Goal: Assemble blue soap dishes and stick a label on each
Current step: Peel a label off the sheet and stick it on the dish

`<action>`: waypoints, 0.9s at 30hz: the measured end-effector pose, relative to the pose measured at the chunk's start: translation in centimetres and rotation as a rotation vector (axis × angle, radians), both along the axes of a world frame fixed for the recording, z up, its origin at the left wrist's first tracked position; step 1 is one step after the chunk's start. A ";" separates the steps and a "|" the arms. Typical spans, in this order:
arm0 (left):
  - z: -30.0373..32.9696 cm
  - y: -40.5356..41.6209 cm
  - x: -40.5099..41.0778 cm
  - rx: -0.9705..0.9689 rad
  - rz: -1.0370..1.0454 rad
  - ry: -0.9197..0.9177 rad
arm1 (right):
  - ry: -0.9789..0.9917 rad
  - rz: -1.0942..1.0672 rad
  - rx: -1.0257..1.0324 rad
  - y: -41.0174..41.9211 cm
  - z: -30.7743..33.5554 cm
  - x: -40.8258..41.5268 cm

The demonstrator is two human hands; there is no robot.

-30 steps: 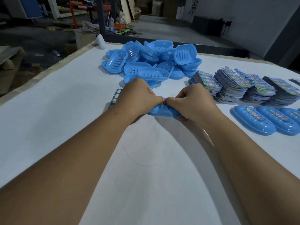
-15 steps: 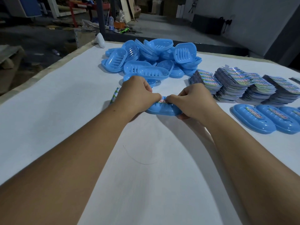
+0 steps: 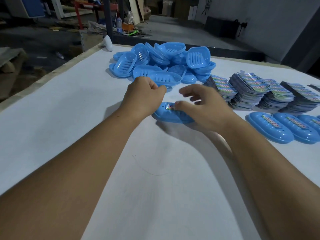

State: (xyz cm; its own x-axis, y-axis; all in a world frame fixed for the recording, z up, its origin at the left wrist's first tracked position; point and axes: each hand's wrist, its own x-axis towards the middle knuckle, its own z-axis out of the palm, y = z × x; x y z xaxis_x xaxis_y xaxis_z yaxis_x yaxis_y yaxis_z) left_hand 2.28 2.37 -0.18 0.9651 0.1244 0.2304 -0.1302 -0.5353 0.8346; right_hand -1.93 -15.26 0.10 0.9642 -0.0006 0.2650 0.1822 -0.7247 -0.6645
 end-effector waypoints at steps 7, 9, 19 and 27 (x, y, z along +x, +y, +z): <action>0.3 0.1 -0.3 0.107 0.020 -0.167 | 0.036 0.094 -0.240 0.8 -0.6 -1.0; 0.3 0.2 -0.3 0.137 0.018 -0.183 | -0.004 0.032 -0.278 0.5 -0.3 -1.6; 0.3 1.0 -0.1 0.183 0.059 -0.257 | 0.093 -0.340 -0.485 -5.9 1.1 -5.3; 0.1 1.0 -0.6 0.172 0.038 -0.212 | 0.144 -0.519 -0.498 -7.8 -0.2 -7.6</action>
